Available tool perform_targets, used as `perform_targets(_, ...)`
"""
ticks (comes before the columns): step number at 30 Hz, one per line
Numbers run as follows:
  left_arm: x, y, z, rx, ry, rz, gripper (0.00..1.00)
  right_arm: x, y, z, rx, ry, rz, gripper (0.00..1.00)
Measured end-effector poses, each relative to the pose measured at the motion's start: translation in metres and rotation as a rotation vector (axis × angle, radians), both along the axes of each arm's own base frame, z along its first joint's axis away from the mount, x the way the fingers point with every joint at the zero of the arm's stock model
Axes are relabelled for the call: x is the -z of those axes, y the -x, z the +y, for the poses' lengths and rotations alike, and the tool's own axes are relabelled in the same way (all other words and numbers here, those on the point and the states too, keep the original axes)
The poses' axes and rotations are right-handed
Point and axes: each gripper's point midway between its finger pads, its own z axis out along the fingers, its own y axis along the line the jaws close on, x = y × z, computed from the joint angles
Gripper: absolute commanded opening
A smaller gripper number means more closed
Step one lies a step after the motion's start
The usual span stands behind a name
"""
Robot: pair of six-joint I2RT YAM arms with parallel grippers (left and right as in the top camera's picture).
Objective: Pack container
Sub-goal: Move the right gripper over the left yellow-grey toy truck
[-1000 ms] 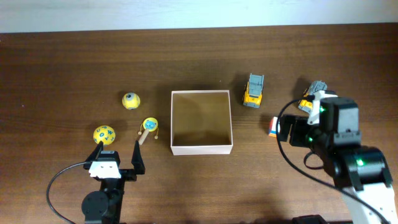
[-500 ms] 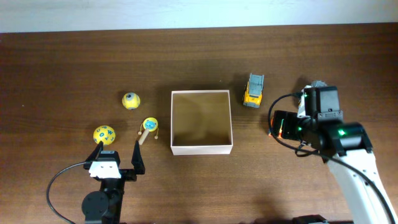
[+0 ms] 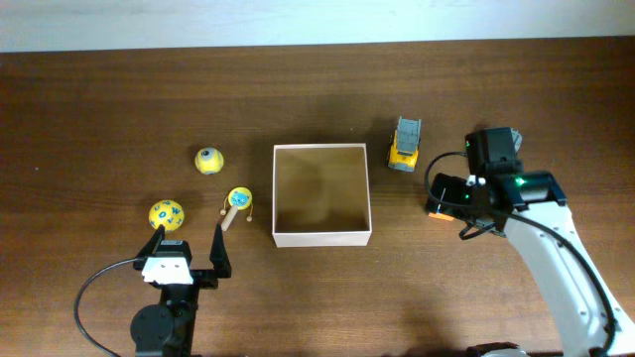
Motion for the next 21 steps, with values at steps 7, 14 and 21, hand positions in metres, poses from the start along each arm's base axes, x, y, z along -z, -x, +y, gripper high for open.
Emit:
perform_targets(7,0.000,0.000,0.000,0.000,0.000,0.000,0.99,0.006,-0.017,0.001,-0.061,0.017,-0.029,0.99)
perform_targets(14,0.000,0.000,0.000,0.000,0.000,0.000,0.99,0.006,-0.019,0.002,-0.177,0.048,-0.033,0.99)
perform_targets(21,0.000,0.000,0.000,0.000,0.000,0.000,0.99,0.006,-0.018,0.003,-0.268,0.073,-0.030,0.99)
